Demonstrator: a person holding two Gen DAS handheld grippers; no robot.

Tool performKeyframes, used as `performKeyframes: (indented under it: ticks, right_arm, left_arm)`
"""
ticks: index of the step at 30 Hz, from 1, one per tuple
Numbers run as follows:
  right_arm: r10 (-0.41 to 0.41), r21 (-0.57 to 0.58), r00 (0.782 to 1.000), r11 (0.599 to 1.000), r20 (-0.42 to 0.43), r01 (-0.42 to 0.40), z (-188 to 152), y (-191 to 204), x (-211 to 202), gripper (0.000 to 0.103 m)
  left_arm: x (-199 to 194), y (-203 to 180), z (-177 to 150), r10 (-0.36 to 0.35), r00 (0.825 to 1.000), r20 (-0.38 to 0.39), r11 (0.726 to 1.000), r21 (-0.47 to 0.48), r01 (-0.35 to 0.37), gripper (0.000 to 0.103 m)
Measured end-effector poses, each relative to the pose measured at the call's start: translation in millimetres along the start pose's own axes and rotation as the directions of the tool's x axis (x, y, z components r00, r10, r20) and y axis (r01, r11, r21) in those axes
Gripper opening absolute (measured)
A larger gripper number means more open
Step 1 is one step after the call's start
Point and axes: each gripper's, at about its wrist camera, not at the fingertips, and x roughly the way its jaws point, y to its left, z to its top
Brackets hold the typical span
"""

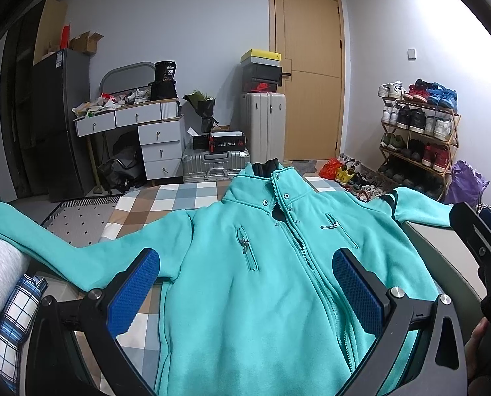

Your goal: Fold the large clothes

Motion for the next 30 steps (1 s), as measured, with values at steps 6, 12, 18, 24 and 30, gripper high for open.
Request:
performKeyframes:
  ticks: [6,12,18,24,30]
  right_arm:
    - [-0.023,-0.001,1.0,1.0,-0.014,0.023,-1,-4,2,0.103]
    - [-0.037,0.08,0.994,0.996,-0.106,0.046,16,-31,14,0.103]
    - [-0.128,0.045,0.981,0.99,-0.144,0.136,43,-100,29,0.103]
    - [-0.39,0.135,0.877,0.889,-0.281,0.438,66,-265,64,0.103]
    - [-0.281,0.397,0.774,0.73,-0.568,0.556,39,-440,89,0.103]
  left_arm:
    - [1,0,0,0.008,1.0,0.002,1.0,-0.003,-0.008,0.102]
    - [4,2,1,-0.002,1.0,-0.021,1.0,-0.007,0.002,0.102]
    - [6,-1,0,-0.014,0.999,-0.032,1.0,0.0,0.014,0.102]
    - [16,-14,-3,-0.027,0.997,-0.07,0.999,0.02,0.029,0.102]
    - [30,-35,-11,-0.01,0.993,-0.114,0.995,0.099,0.021,0.102]
